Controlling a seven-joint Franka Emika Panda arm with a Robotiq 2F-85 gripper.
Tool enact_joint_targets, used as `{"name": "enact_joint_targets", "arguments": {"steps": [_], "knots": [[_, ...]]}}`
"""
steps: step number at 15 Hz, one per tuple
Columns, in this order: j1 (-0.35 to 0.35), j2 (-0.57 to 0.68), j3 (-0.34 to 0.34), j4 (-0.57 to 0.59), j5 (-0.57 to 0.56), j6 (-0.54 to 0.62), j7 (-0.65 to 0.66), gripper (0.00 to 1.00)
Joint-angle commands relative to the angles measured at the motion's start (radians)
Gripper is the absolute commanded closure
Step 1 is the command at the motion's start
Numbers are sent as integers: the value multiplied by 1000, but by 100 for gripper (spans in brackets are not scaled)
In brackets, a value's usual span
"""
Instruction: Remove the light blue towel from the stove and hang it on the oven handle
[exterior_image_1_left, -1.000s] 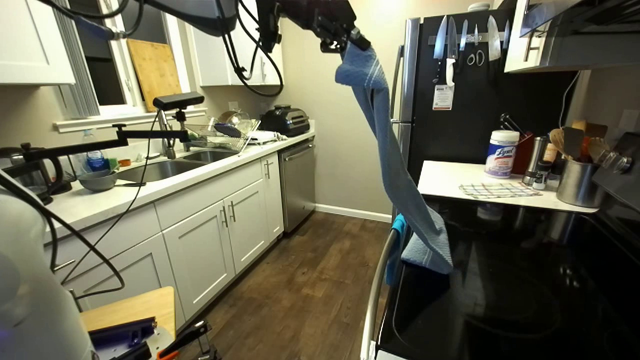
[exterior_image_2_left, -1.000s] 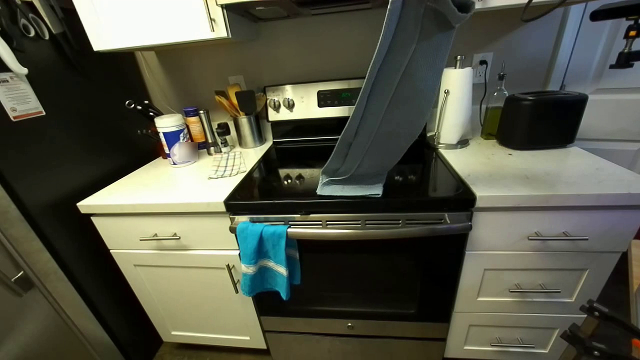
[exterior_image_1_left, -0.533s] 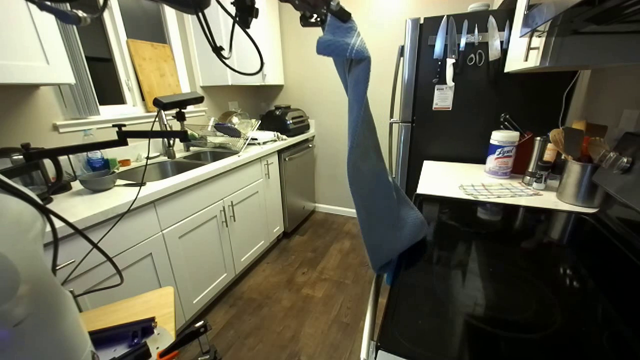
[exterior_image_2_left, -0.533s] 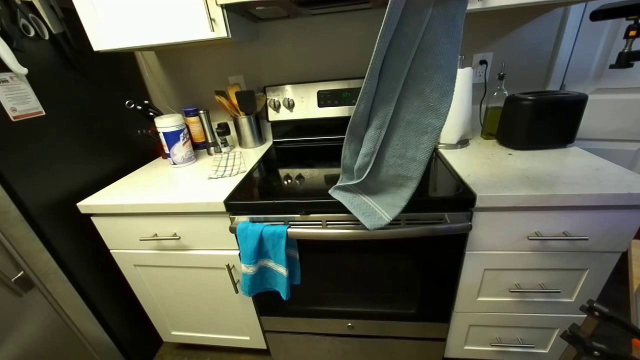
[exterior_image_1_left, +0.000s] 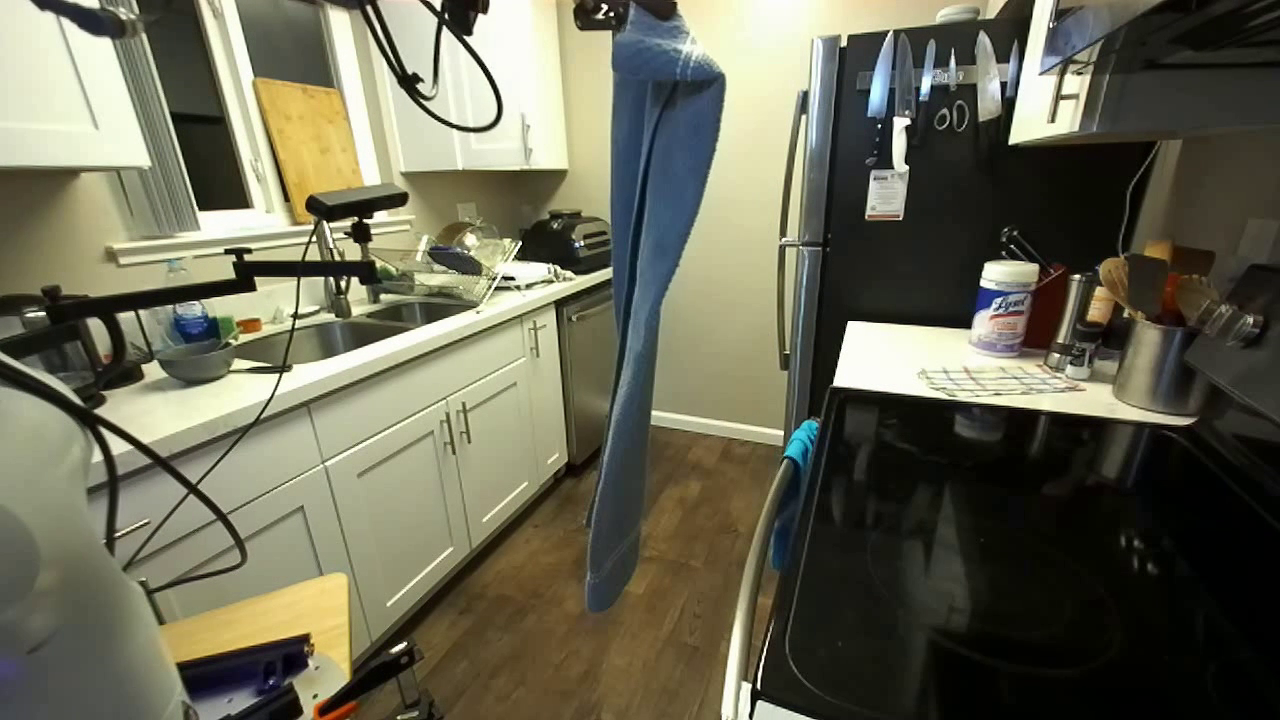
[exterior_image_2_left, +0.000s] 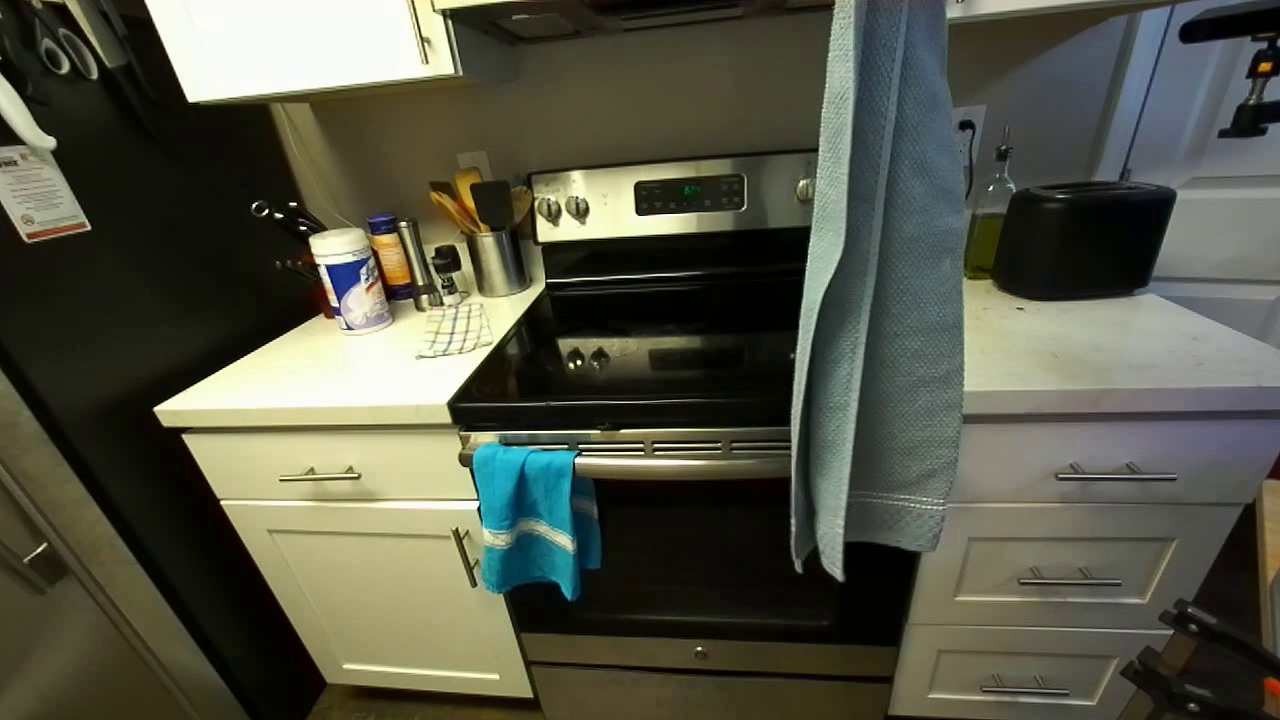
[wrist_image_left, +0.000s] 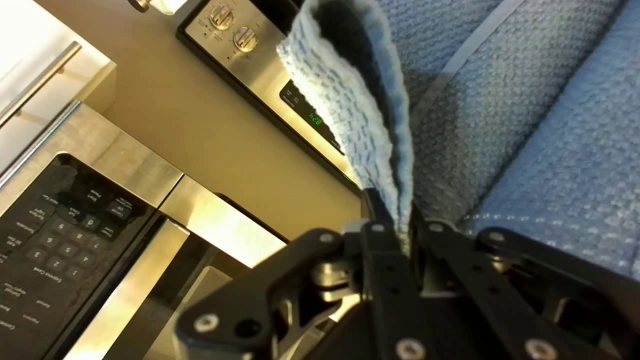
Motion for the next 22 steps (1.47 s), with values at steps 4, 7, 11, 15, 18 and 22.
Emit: {"name": "enact_joint_targets", "arguments": {"steps": [4,7,11,15,18,22], "knots": [[-47,-11,-6,-6,74,34,-83,98],[-68,-14,-17,-4,107,45,-99,98],[-99,-21,-19,-8,129,47,-105,98],[-118,-29,-21,-3,145,38,-103,98],[-136,-25,-30,6,169,42,-102,98],[-167,24,-45,32,188,49,-98,98]]}}
